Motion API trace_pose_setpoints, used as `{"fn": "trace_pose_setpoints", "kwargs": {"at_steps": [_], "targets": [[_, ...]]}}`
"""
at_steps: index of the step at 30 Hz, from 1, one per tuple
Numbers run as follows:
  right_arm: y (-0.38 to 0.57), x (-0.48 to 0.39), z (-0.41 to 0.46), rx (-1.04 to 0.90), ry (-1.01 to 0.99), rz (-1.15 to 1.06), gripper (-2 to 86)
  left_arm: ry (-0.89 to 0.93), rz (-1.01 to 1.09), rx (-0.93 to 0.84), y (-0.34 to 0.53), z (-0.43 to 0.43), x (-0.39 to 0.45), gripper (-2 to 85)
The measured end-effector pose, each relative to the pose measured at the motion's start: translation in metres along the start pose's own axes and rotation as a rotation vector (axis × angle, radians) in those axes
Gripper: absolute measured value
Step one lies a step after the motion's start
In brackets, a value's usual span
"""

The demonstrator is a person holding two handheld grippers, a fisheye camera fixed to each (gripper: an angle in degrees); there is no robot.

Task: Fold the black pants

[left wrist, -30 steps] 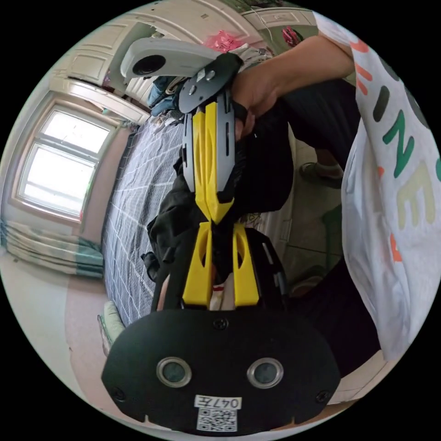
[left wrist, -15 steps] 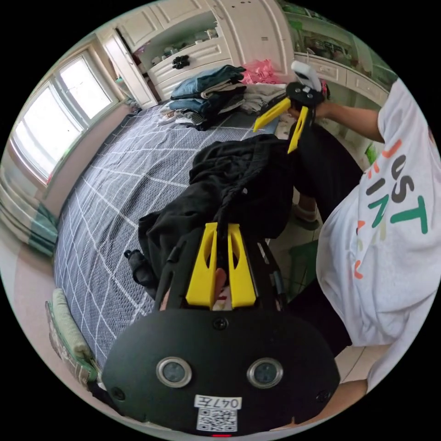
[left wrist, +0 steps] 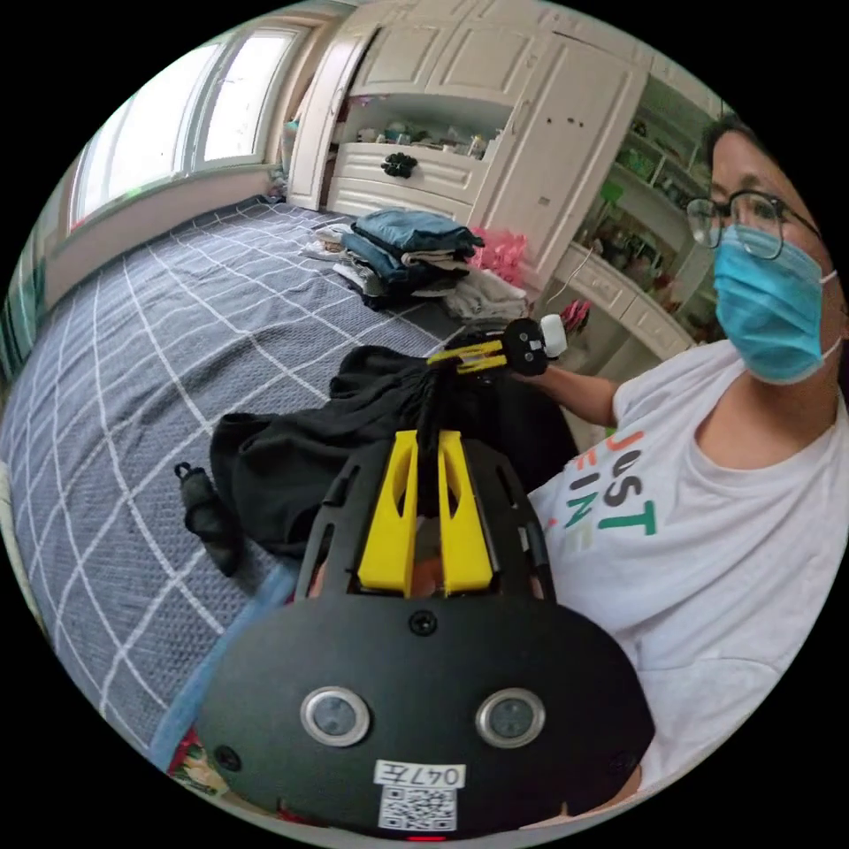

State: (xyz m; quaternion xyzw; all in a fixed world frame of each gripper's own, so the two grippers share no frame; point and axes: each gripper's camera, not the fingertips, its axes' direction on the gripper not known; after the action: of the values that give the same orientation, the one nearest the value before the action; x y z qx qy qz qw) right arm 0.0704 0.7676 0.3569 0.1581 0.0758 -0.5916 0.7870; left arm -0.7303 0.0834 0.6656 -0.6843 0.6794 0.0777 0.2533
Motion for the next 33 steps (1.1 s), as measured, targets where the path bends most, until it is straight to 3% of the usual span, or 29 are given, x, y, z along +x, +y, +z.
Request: {"fn": "trace_pose_setpoints", "kwargs": {"at_steps": [6, 9, 14, 17, 19, 22, 25, 29, 33], "targets": [[-0.03, 0.073, -0.106, 0.091, 0.139, 0.068, 0.6, 0.236, -0.002, 0.134, 0.007, -0.02, 0.015, 1.6], [-0.065, 0.104, -0.143, 0.069, 0.226, -0.021, 0.4, 0.217, 0.063, 0.162, -0.015, -0.038, 0.024, 1.5], [-0.175, 0.173, -0.115, -0.03, 0.143, -0.163, 0.4, -0.022, -0.022, 0.199, -0.043, -0.107, -0.021, 1.2], [-0.275, 0.211, -0.065, -0.076, 0.032, -0.19, 0.5, -0.191, -0.219, 0.218, -0.043, -0.184, -0.083, 1.1], [-0.347, 0.226, -0.045, -0.064, 0.031, -0.192, 0.5, -0.414, -0.325, 0.243, -0.05, -0.279, -0.107, 0.9], [-0.466, 0.245, -0.068, 0.089, 0.176, -0.179, 0.6, -0.744, -0.326, 0.284, -0.082, -0.42, -0.063, 0.8], [-0.534, 0.274, -0.139, 0.395, 0.264, -0.079, 0.6, -0.979, -0.257, 0.309, -0.12, -0.514, 0.026, 0.7], [-0.55, 0.306, -0.197, 0.634, 0.293, -0.055, 0.7, -1.072, -0.203, 0.24, -0.164, -0.541, 0.092, 0.8], [-0.531, 0.327, -0.162, 0.603, 0.241, -0.056, 0.7, -1.016, -0.185, 0.123, -0.205, -0.503, 0.079, 0.9]]}}
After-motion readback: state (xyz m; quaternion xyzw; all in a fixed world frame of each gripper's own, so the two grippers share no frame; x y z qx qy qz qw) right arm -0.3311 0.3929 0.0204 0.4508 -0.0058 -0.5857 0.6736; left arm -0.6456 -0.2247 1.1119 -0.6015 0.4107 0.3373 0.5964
